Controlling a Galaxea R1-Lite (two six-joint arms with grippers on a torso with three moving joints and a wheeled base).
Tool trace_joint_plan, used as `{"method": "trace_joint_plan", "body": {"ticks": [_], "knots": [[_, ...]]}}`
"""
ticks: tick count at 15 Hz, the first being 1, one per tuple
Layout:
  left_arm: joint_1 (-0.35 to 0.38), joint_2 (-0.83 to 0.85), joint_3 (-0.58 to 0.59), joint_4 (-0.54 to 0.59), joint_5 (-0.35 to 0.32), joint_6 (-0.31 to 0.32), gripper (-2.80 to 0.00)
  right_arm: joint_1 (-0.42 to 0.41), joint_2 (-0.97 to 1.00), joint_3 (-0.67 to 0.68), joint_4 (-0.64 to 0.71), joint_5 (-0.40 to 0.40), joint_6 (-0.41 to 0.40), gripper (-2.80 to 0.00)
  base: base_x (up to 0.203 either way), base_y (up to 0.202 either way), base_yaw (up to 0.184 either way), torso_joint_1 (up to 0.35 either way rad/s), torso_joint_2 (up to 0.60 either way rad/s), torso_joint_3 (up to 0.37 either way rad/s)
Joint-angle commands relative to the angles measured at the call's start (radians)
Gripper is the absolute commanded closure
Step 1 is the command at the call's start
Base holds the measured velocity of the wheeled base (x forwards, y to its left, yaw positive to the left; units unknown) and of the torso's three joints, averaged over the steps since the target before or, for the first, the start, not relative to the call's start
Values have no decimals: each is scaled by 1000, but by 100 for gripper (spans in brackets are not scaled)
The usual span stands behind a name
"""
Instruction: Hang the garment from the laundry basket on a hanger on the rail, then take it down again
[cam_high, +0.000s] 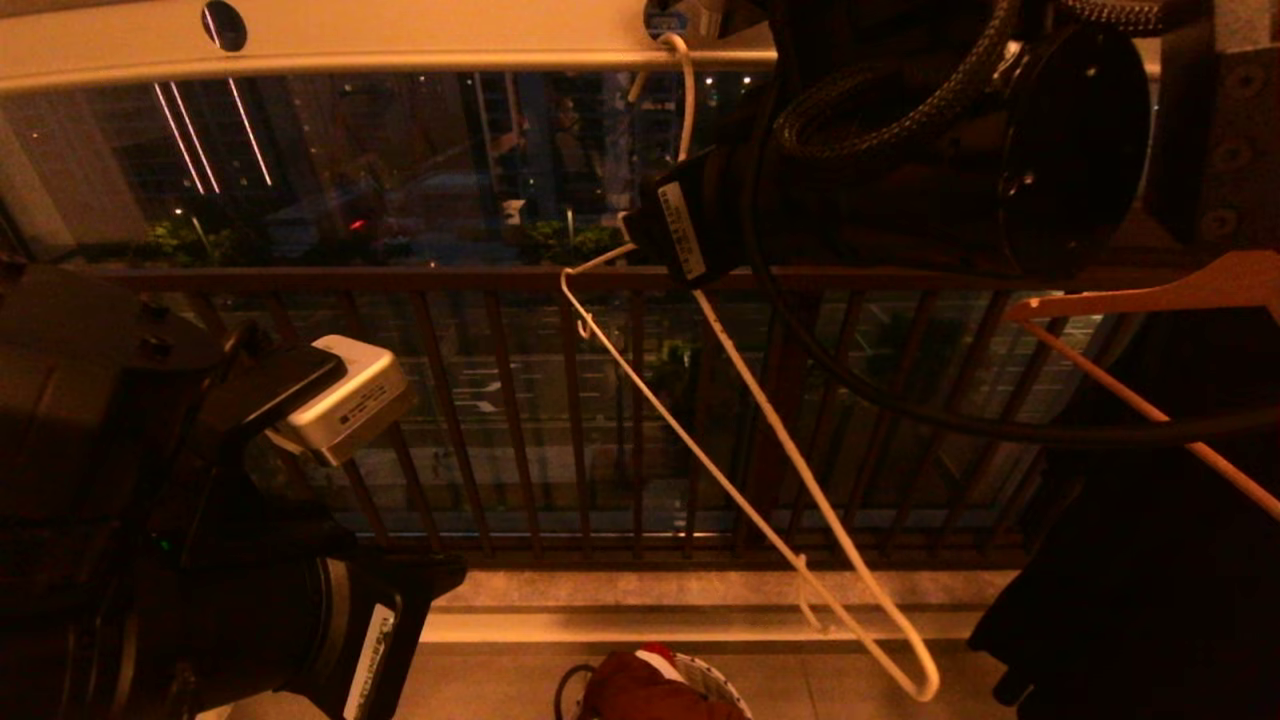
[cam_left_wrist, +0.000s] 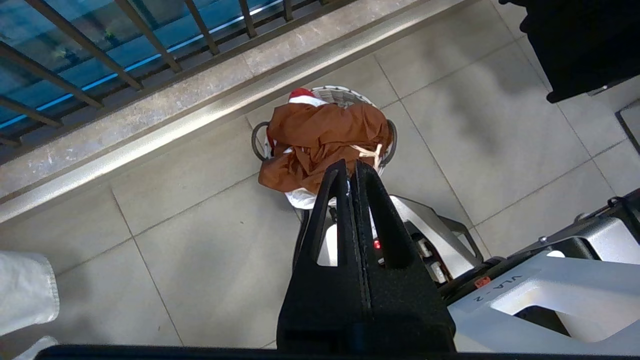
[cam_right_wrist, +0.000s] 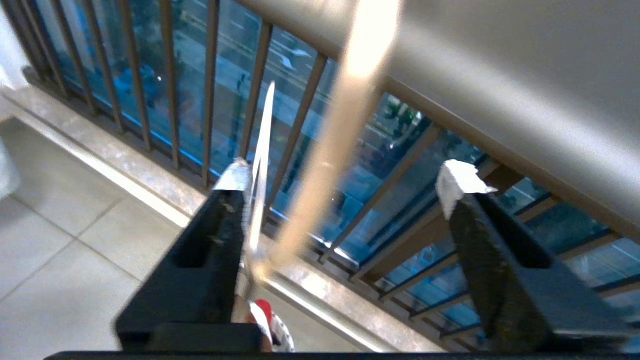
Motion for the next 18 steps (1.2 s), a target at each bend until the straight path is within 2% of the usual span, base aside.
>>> {"method": "trace_joint_plan", "body": {"ticks": [1, 3, 6, 13, 14, 15, 18], "knots": [[0, 1, 0, 2, 2, -2, 0, 16, -35, 8, 4, -11, -1, -280, 0, 0, 0, 0, 0, 0], [0, 3, 0, 2, 2, -2, 0, 54, -70, 38, 6, -37, -2, -280, 0, 0, 0, 0, 0, 0], [2, -2, -3, 2, 2, -3, 0, 103, -158, 155, 5, -47, 1, -280, 0, 0, 0, 0, 0, 0], [2, 12, 0, 1, 3, -2, 0, 163, -416, 397, 0, -42, 36, -280, 0, 0, 0, 0, 0, 0], [2, 20, 0, 1, 3, -3, 0, 167, -439, 425, -1, -41, 37, -153, 0, 0, 0, 0, 0, 0], [3, 22, 1, 0, 3, -3, 0, 169, -454, 453, -3, -39, 41, 0, 0, 0, 0, 0, 0, 0], [2, 21, 1, 0, 3, -3, 0, 169, -471, 489, -4, -34, 65, 0, 0, 0, 0, 0, 0, 0]]}}
